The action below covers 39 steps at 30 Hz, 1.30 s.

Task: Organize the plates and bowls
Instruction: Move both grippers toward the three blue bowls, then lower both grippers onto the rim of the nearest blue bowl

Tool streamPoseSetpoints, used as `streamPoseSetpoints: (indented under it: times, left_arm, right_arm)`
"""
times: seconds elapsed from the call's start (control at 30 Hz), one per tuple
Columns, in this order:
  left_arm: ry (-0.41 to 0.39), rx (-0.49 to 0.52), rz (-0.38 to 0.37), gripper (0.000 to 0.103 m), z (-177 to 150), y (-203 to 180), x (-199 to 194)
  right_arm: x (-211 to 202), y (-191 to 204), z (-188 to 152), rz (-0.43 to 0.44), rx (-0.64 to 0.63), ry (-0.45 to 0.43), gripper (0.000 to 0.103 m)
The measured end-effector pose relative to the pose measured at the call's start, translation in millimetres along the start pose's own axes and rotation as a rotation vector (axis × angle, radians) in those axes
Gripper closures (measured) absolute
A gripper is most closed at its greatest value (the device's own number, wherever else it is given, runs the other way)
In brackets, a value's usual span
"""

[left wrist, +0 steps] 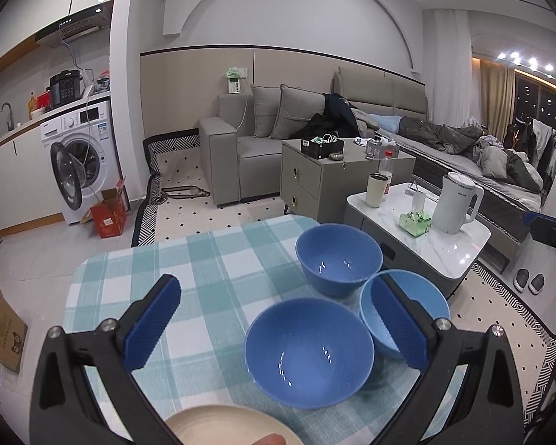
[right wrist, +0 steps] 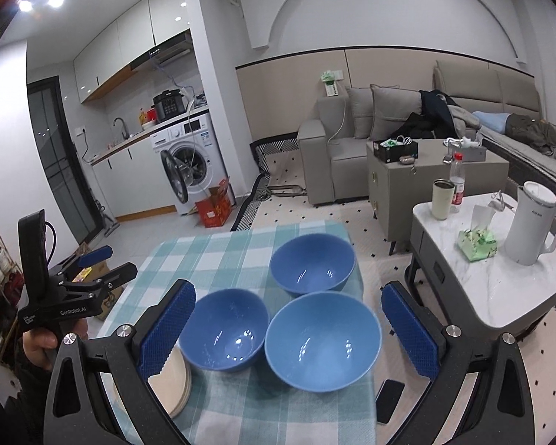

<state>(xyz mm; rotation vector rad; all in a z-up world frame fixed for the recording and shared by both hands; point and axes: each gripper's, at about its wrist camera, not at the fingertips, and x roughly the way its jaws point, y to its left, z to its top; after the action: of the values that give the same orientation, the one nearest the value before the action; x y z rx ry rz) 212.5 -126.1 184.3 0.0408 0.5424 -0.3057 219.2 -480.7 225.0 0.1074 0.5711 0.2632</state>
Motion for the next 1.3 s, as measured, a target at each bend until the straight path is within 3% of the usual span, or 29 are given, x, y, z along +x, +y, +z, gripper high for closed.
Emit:
streamPoseSetpoints:
  times: [0.3, 0.5, 0.8, 1.3]
  left_arm:
    - [0.003, 0.007, 0.002, 0.000, 36, -2, 41]
    - [0.023, 0.011, 0.001, 0.000, 48, -4, 71]
    - [0.099, -0.014, -0.015, 0.000, 54, -1, 131]
    - [0.219, 0.007, -0.014, 0.000, 41, -5, 210]
  right_arm:
    - [5, -29, 45, 0.000, 0.068, -0.042, 0.001]
    - [36, -44, 56, -0.033, 0.086, 0.004, 0.001]
    - [113, -64, 46, -0.043, 0.142, 0.132, 0.001]
    - [200, -85, 35, -0.056, 0.182, 0.248, 0.001]
